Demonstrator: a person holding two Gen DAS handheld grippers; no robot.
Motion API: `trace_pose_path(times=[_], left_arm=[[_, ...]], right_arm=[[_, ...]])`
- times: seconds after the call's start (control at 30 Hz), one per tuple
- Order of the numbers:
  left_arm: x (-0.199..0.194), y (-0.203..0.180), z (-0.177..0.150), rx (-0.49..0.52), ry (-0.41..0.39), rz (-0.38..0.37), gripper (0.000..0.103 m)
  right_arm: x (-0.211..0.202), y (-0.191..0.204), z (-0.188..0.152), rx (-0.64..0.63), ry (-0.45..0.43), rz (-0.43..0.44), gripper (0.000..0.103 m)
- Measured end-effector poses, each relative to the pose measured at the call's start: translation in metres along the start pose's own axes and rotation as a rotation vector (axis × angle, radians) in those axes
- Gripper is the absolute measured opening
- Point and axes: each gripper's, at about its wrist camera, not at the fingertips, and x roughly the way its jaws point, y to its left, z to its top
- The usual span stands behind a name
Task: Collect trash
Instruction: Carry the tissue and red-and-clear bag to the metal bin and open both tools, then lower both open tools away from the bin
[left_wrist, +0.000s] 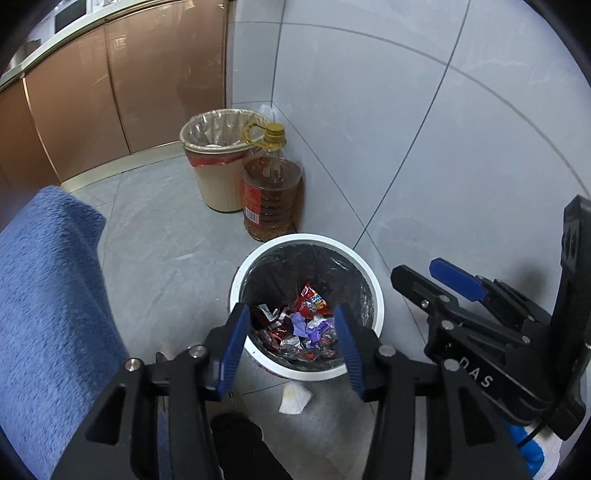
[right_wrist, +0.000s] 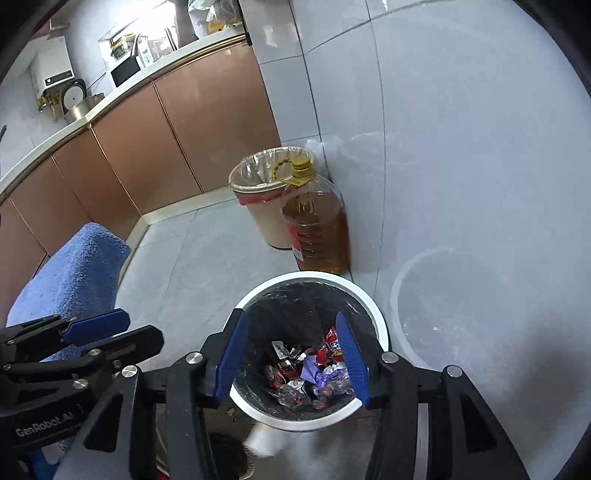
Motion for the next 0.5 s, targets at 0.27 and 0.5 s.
trace_pose_path(times=[0.27, 0.5], left_arm=[[-0.049, 0.021, -0.009, -0.047, -0.069, 0.011, 0.046], [-0.085, 0.04, -0.028, -0.068, -0.117, 0.039, 0.046]], right_arm=[[-0.032, 0.017, -0.002, -0.013, -0.037, 0.011, 0.052], [-0.04, 0.03, -0.039, -0.041, 0.033, 0.059, 0.052]])
